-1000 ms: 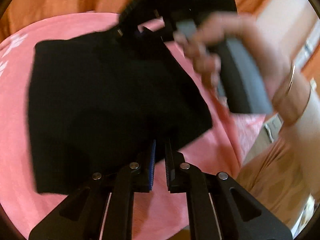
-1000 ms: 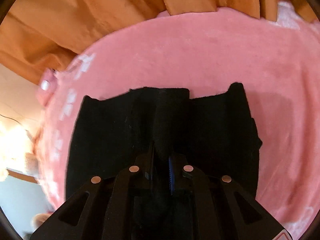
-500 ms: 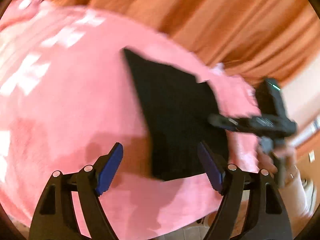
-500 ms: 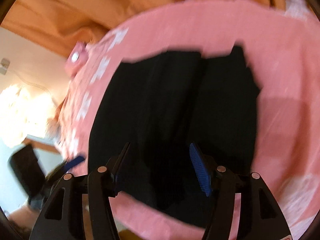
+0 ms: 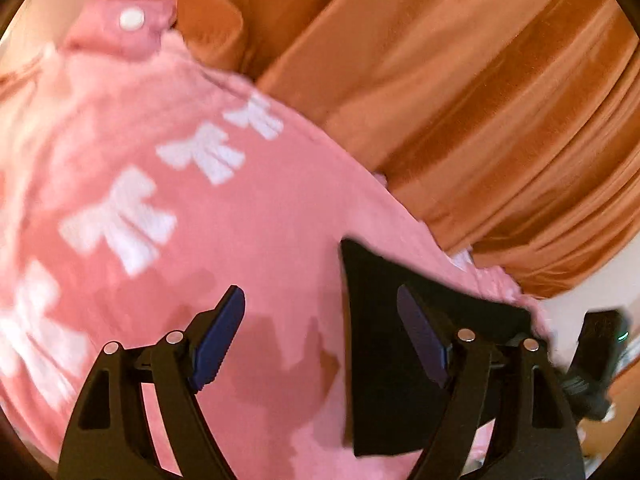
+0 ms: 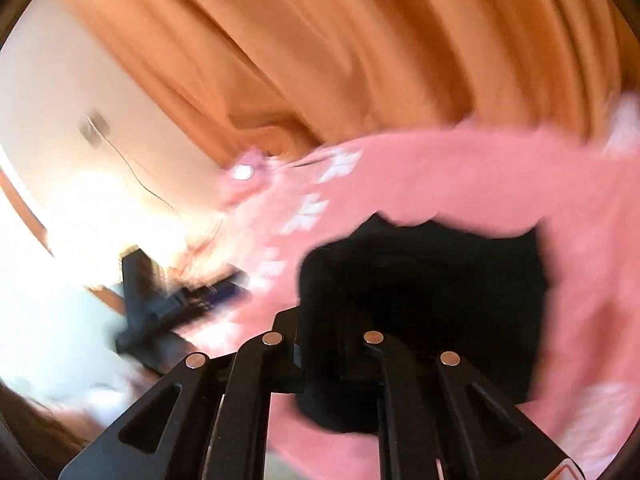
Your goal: Fold small clothes
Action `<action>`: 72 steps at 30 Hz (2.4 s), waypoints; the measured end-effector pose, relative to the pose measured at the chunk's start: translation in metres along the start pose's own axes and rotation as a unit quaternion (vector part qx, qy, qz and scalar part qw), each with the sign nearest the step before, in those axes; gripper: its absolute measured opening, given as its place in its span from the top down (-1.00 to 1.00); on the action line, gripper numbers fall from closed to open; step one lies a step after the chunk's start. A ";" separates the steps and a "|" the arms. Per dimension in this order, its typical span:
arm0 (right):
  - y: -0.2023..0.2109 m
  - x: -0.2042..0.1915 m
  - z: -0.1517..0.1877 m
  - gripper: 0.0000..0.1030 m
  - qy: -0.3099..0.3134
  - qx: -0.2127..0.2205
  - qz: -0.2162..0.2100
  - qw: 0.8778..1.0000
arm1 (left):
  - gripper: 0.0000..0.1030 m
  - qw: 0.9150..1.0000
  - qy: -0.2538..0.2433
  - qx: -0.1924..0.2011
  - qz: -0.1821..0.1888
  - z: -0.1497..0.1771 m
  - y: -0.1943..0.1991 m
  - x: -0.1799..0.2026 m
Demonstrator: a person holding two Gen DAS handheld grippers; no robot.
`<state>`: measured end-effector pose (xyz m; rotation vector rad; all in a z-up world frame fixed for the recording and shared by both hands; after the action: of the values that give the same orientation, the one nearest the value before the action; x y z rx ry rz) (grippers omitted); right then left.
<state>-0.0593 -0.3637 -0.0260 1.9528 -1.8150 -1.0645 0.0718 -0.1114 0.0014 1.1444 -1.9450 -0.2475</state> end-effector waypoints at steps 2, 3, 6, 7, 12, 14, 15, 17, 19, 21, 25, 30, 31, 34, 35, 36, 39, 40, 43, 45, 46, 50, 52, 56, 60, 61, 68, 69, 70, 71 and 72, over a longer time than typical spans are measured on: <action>-0.043 0.053 0.053 0.82 -0.053 -0.118 0.072 0.989 | -0.48 1.000 -0.021 -0.019 -0.002 0.009 -0.015 0.013; -0.054 0.065 0.071 0.81 -0.079 -0.143 0.066 0.984 | -0.48 0.999 -0.029 -0.034 0.000 0.018 -0.020 0.019; -0.040 0.060 0.059 0.71 -0.079 -0.112 0.043 0.990 | -0.48 0.995 -0.054 -0.087 0.018 0.045 -0.040 0.042; -0.032 0.056 0.054 0.68 -0.080 -0.098 0.035 0.991 | -0.48 0.991 -0.069 -0.108 0.027 0.060 -0.046 0.055; -0.037 0.056 0.067 0.50 -0.106 -0.128 0.013 0.986 | -0.48 0.970 -0.158 -0.183 0.032 0.122 -0.061 0.087; -0.044 0.055 0.076 0.52 -0.116 -0.140 0.000 0.983 | -0.48 0.961 -0.187 -0.202 0.009 0.140 -0.069 0.084; -0.045 0.053 0.076 0.76 -0.112 -0.139 -0.002 0.984 | -0.48 0.958 -0.194 -0.211 -0.008 0.146 -0.073 0.078; -0.027 0.031 0.073 0.78 -0.087 -0.120 -0.038 0.988 | -0.44 0.951 -0.197 -0.237 -0.029 0.155 -0.076 0.065; -0.004 0.002 0.068 0.79 -0.061 -0.106 -0.107 0.987 | -0.42 0.948 -0.216 -0.231 -0.032 0.154 -0.069 0.064; -0.013 0.009 0.085 0.81 -0.033 -0.144 -0.075 0.986 | -0.44 0.942 -0.241 -0.231 -0.043 0.158 -0.064 0.060; -0.025 0.054 0.095 0.74 -0.084 -0.194 -0.006 0.977 | -0.47 0.937 -0.263 -0.227 -0.045 0.159 -0.059 0.055; 0.014 0.062 0.026 -0.04 -0.088 -0.073 -0.009 0.993 | -0.46 0.955 -0.226 -0.192 -0.011 0.133 -0.044 0.070; 0.012 0.067 0.015 -0.04 -0.103 -0.064 -0.011 0.993 | -0.46 0.956 -0.229 -0.183 -0.012 0.129 -0.043 0.071; -0.015 0.087 0.001 0.01 -0.134 -0.072 0.007 0.988 | -0.48 0.960 -0.219 -0.173 -0.024 0.122 -0.056 0.071; -0.025 0.086 0.001 0.36 -0.126 -0.077 0.022 0.989 | -0.48 0.960 -0.211 -0.180 -0.032 0.122 -0.062 0.068; -0.028 0.084 0.003 0.68 -0.116 -0.079 0.032 0.990 | -0.48 0.961 -0.200 -0.185 -0.039 0.123 -0.069 0.069; -0.003 0.041 -0.031 0.80 -0.034 -0.030 0.043 0.998 | -0.48 0.969 -0.169 -0.174 -0.048 0.113 -0.072 0.068; 0.018 0.020 -0.048 0.81 0.003 0.006 0.024 1.000 | -0.48 0.969 -0.173 -0.167 -0.050 0.110 -0.069 0.069; 0.028 0.007 -0.074 0.82 0.037 0.055 0.009 0.998 | -0.49 0.961 -0.218 -0.145 -0.087 0.108 -0.076 0.066; -0.003 0.046 -0.059 0.79 0.001 -0.005 0.061 0.998 | -0.54 0.953 -0.237 -0.156 -0.109 0.115 -0.084 0.058; -0.027 0.075 -0.037 0.79 -0.027 -0.072 0.098 0.992 | -0.61 0.953 -0.235 -0.159 -0.109 0.119 -0.088 0.053; -0.015 0.073 -0.039 0.66 -0.068 -0.074 0.085 0.991 | -0.58 0.957 -0.217 -0.164 -0.097 0.115 -0.083 0.052; 0.011 0.056 -0.041 0.53 -0.056 -0.057 0.059 0.995 | -0.58 0.962 -0.205 -0.160 -0.081 0.110 -0.078 0.051; 0.038 0.054 0.010 0.18 -0.077 -0.096 0.050 0.991 | -0.59 0.967 -0.174 -0.187 -0.010 0.118 -0.056 0.062; 0.018 0.051 0.051 0.30 -0.082 -0.136 0.015 0.987 | -0.60 0.953 -0.212 -0.217 0.022 0.153 -0.046 0.079; 0.012 0.051 0.057 0.41 -0.060 -0.141 0.028 0.988 | -0.60 0.943 -0.246 -0.224 0.015 0.168 -0.048 0.082; 0.044 -0.002 0.017 0.94 -0.034 -0.051 -0.076 0.995 | -0.14 0.934 -0.282 -0.203 -0.086 0.157 -0.066 0.050; 0.037 0.007 0.023 0.94 -0.024 -0.068 -0.045 0.996 | -0.17 0.933 -0.281 -0.207 -0.087 0.156 -0.067 0.045; 0.019 0.024 0.040 0.94 -0.012 -0.110 0.014 0.994 | -0.20 0.934 -0.279 -0.209 -0.082 0.157 -0.067 0.042; 0.002 0.039 0.060 0.94 -0.014 -0.158 0.051 0.986 | -0.23 0.932 -0.286 -0.208 -0.079 0.158 -0.067 0.043; -0.009 0.049 0.081 0.97 -0.019 -0.206 0.064 0.976 | -0.24 0.928 -0.300 -0.207 -0.081 0.159 -0.064 0.045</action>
<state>-0.1090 -0.3861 -0.1045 1.5603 -1.5579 -1.3184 -0.0170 -0.2201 -0.1077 1.0094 -2.1551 -1.1564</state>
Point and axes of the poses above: each gripper's, at about its wrist camera, not at the fingertips, and y roughly against the way its jaws point, x to its right, z to its underside, the point moved 7 cm from there along -y, roughly the way its jaws point, and after that the axes turned 7 degrees about x, right-handed, at the moved point
